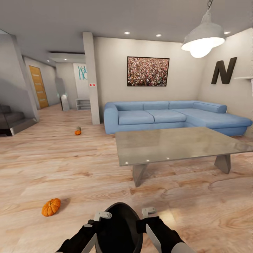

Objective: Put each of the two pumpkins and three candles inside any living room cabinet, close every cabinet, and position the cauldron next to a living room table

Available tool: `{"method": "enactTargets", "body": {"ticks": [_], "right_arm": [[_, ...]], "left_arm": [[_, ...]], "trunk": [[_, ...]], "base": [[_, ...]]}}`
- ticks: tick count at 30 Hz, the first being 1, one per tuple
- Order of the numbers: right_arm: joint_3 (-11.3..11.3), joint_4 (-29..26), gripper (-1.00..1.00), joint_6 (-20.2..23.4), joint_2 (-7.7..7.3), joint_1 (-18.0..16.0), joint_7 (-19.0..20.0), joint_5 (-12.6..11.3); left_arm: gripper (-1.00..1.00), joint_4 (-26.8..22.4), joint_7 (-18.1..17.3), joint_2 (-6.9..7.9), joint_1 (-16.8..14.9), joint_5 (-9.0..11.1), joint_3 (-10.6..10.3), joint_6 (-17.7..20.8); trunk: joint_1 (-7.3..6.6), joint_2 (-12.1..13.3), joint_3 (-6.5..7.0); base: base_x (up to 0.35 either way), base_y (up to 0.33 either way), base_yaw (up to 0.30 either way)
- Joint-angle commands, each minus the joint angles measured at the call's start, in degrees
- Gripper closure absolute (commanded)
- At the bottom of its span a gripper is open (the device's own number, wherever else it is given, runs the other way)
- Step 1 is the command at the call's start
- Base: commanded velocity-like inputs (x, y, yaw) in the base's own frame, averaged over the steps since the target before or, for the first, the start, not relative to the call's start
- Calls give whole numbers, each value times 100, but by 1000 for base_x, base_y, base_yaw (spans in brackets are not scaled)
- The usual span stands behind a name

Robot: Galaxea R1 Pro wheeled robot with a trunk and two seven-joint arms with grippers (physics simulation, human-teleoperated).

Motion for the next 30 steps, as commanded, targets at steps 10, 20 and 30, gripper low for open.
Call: {"method": "enactTargets", "body": {"ticks": [10, 20, 30], "right_arm": [[33, -65, 100, 21, 0, -10, -46, -90], [33, -65, 100, 21, 0, -10, -41, -90], [33, -56, 100, 21, 0, -10, -37, -90]], "left_arm": [[100, -6, 85, 32, 1, -46, -144, 30], [100, -7, 85, 32, 1, -46, -145, 29], [100, -6, 85, 32, 1, -49, -145, 29]], "trunk": [[-2, -3, -6], [-2, -3, -6], [-2, -3, -6]], "base": [[126, -245, -3], [238, -190, 94], [155, -249, 2]]}}
